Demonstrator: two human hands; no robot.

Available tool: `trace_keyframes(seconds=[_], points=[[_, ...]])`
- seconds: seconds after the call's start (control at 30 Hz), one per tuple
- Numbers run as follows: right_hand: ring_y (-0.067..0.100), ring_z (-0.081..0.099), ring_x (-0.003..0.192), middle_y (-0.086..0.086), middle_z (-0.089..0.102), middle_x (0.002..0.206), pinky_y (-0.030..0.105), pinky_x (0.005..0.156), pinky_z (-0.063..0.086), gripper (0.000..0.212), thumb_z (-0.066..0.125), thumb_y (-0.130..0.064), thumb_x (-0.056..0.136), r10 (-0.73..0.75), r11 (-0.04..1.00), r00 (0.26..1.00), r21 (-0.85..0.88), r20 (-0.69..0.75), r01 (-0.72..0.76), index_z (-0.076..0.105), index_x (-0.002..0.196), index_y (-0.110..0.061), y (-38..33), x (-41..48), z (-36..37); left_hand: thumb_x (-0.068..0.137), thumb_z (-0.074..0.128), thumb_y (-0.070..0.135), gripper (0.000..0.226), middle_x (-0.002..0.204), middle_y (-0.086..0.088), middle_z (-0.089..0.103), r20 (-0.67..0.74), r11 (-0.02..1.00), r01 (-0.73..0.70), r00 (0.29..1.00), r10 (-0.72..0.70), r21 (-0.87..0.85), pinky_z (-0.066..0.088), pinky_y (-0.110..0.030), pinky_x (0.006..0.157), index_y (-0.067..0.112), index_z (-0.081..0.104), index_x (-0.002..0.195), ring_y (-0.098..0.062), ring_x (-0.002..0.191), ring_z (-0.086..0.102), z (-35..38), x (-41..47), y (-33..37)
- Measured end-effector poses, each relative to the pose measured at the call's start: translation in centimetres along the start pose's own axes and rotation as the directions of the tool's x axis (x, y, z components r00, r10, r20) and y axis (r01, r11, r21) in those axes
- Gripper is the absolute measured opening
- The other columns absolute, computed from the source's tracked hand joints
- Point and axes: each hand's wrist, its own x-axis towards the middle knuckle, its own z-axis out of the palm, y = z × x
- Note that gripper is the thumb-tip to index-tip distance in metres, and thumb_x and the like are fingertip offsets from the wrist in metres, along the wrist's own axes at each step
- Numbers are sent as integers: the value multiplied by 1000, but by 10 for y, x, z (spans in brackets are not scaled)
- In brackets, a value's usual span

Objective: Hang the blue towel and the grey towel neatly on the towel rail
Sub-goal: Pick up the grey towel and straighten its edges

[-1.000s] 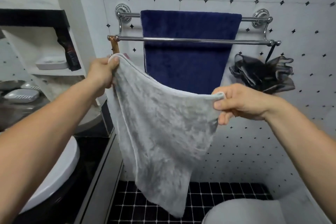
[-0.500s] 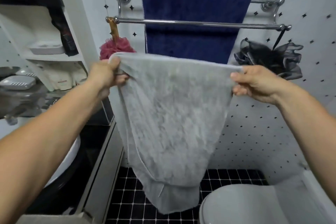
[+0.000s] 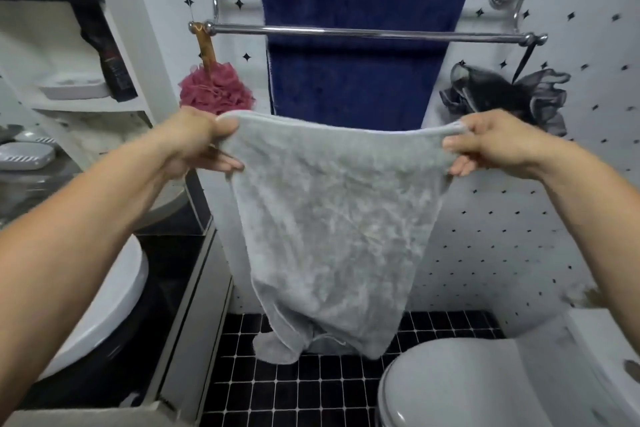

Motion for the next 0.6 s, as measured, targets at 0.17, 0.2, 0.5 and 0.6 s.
trace_keyframes(seconds=[0.17, 0.2, 0.5, 0.6], points=[[6, 59, 52, 1, 69, 72, 16, 51, 52, 21, 50, -7, 97, -146, 900, 982, 429, 122, 80, 65, 112, -3, 1, 0, -5, 83, 61, 32, 16, 52, 5, 58, 235, 940, -91, 956, 175, -329, 35, -13, 31, 21, 67, 73, -4, 35, 49, -15, -10, 15], [9, 60, 48, 3, 69, 65, 20, 51, 53, 17, 57, -8, 94, -57, 993, 995, 107, 81, 49, 65, 107, 0, 9, 3, -5, 81, 65, 34, 21, 48, 1, 58, 268, 993, -109, 959, 94, 42, 31, -16, 30, 18, 68, 68, -8, 33, 48, -11, -11, 10], [8, 54, 50, 8, 63, 71, 16, 49, 48, 46, 63, -22, 87, -114, 846, 989, 531, 98, 45, 54, 123, 6, 17, 4, -3, 86, 60, 32, 30, 44, 1, 46, 289, 969, -203, 928, 235, -139, 26, -16, 32, 18, 59, 60, -9, 31, 37, -28, -3, 9], [18, 61, 44, 15, 63, 54, 23, 46, 51, 38, 65, -10, 90, 78, 979, 993, -195, 84, -61, 50, 106, 21, 27, 3, 3, 94, 61, 33, 39, 54, -7, 63, 214, 693, -171, 977, 25, 701, 39, -23, 44, 11, 62, 62, -14, 33, 49, -31, 7, -12]])
